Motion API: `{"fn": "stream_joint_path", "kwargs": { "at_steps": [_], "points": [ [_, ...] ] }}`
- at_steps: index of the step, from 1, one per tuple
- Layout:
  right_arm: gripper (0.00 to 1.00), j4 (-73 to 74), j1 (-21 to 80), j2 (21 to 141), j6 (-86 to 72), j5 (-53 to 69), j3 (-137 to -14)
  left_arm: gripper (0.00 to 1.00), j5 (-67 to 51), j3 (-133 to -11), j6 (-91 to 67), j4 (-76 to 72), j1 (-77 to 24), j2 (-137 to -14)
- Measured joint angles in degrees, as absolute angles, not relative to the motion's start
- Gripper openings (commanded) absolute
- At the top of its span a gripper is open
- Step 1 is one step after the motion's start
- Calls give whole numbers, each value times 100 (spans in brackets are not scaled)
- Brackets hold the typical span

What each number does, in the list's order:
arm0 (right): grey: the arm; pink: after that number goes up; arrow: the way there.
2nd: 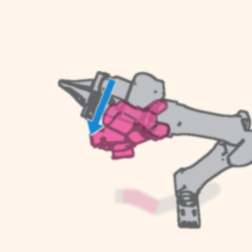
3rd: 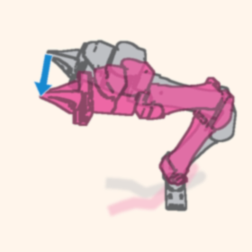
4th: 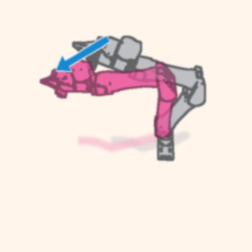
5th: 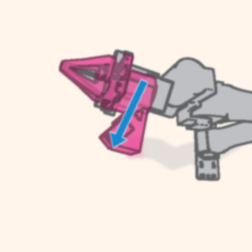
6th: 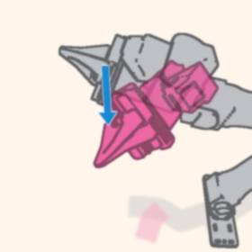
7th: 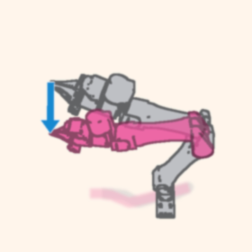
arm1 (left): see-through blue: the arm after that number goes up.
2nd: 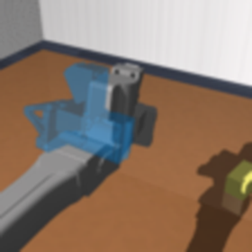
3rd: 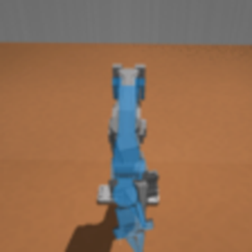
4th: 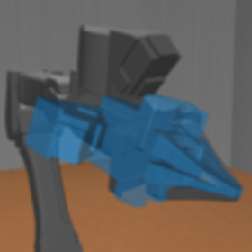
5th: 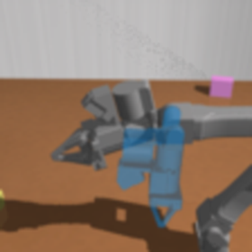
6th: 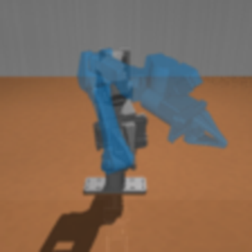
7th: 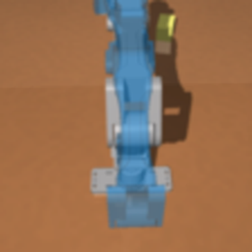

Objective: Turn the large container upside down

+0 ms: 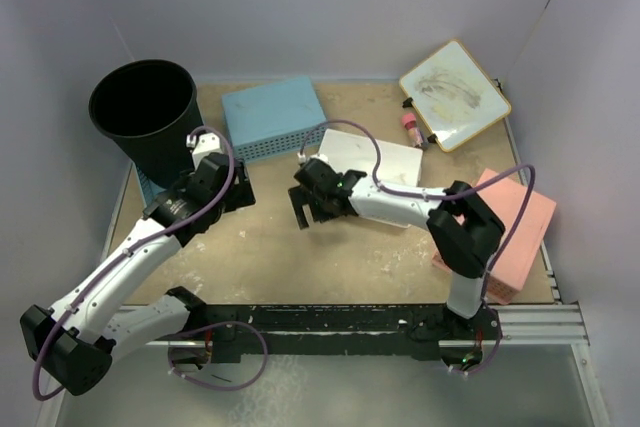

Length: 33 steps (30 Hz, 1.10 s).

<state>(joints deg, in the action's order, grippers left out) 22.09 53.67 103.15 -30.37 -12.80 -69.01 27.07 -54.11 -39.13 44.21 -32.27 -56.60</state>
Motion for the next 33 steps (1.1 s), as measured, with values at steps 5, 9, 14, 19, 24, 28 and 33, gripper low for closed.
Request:
{"fn": "stream_joint_path", "kwargs": {
  "at_steps": [5,9,14,19,24,28,33],
  "points": [
    [100,1835,4838,11340,-2932,-1273,-8558,78,2696,-5413,-3920,4534,-3227,-5553],
    [100,1686,4737,11808,-2825,-1210,-9408,78,2696,-5411,-3924,4547,-3227,-5319],
    [100,1726,4689,11994,-2687,-1079,-9894,78,2578,-5360,-3933,4466,-3225,-5264],
    [100,1688,4674,10543,-2335,-1273,-8246,78,1981,-5323,-3732,4163,-3225,-5116],
    [100,2088,4591,8888,-2139,-1678,-7011,78,1699,-5181,-3487,3868,-3225,-4921],
    [100,2270,4525,8228,-2143,-1634,-6420,78,1527,-5015,-3439,3708,-3225,-4939],
    [100,2099,4525,8825,-2156,-1330,-6442,77,1549,-4976,-3479,3623,-3225,-4884]
  ]
}}
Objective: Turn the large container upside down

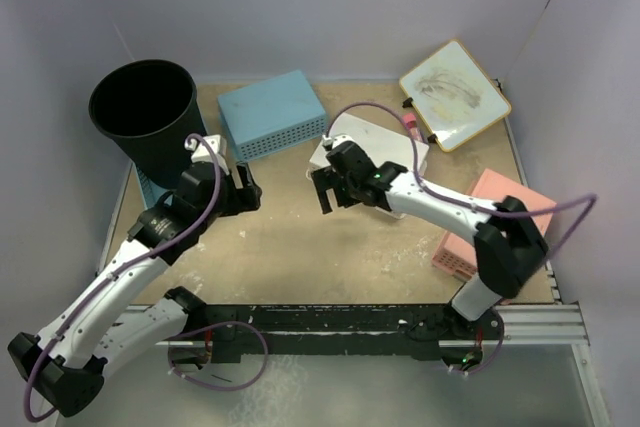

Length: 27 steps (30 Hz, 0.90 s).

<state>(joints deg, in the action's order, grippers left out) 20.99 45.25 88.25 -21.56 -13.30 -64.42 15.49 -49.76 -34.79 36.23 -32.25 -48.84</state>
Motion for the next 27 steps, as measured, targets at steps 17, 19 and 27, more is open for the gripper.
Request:
{"fn": "stream_joint_path", "kwargs": {
  "at_steps": [17,19,27],
  "points": [
    [100,1680,3562,12457,-2143,-834,-10822,74,2429,-5231,-3575,4062,-3227,-4587],
    [100,1531,3551,12191,-2150,-620,-10471,73,2740,-5384,-3592,4198,-3225,-4613],
    [100,1380,3625,10659,-2342,-78,-9155,86,4176,-8818,-3374,5127,-3225,-6016]
  ]
}}
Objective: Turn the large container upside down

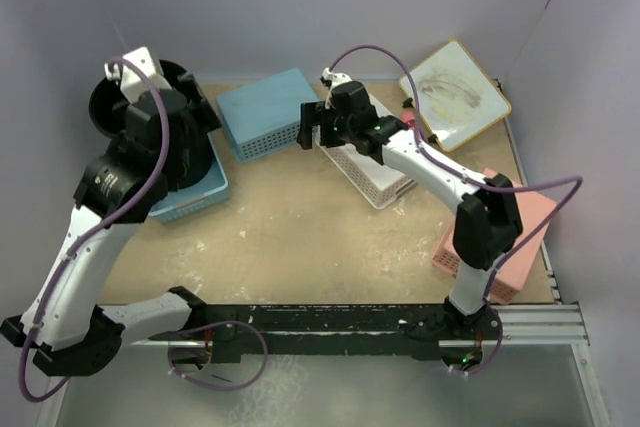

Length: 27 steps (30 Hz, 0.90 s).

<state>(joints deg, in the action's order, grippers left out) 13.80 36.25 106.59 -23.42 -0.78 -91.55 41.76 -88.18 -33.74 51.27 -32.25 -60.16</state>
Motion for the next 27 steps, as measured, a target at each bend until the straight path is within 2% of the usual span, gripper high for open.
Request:
{"fn": "stream_joint_path", "kwargs": {
  "at_steps": [3,10,18,22,25,27],
  "points": [
    [100,1166,3632,10075,-2449,-21,-8766,94,4711,-9806,-3057,5203,-3225,-6646],
    [100,928,3632,9480,-2545,10,-8571,94,4976,-10567,-2335,5317,-2845,-7950],
    [100,969,3632,9474,-2576,167,-8213,93,3638,-10573,-1664,5063,-1253,-8772],
    [100,1046,3632,9474,-2574,235,-8180,92,2810,-10582,-1518,4908,-768,-9107],
    [100,1107,3632,9474,-2536,231,-8180,87,2370,-10586,-1448,4845,-709,-9349],
    [100,1129,3632,9474,-2517,228,-8180,74,2112,-10586,-1415,4814,-718,-9502]
  ]
}}
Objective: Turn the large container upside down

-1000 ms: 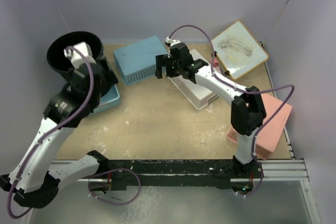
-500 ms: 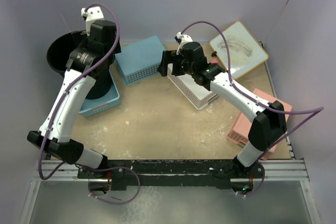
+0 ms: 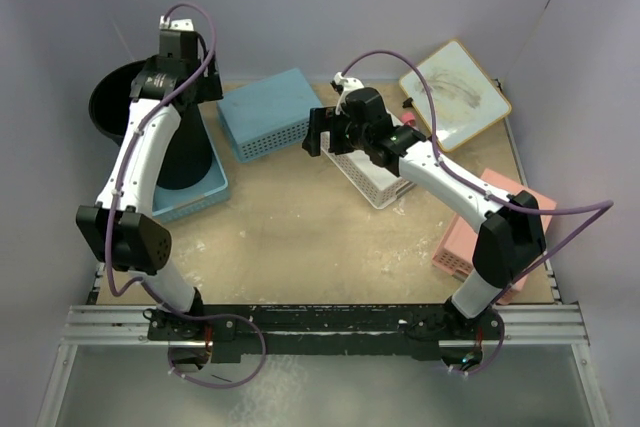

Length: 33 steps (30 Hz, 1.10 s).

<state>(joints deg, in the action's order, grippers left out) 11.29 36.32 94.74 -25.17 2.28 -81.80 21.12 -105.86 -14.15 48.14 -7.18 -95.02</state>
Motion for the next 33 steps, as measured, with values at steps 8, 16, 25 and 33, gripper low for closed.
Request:
{"fn": "stream_joint_path", "kwargs": {
  "at_steps": [8,16,25,33],
  "points": [
    [100,1181,3632,9474,-2451,231,-8180,0,1894,-10748,-1426,4860,-718,-9924],
    [100,1350,3632,9476,-2440,268,-8184,13,2130,-11343,-1385,5234,-711,-10224],
    [100,1315,3632,9472,-2480,303,-8145,25,2250,-11306,-1393,5205,-716,-10239],
    [100,1330,3632,9441,-2510,294,-7848,9,2259,-10881,-1385,5013,-733,-10250]
  ]
}}
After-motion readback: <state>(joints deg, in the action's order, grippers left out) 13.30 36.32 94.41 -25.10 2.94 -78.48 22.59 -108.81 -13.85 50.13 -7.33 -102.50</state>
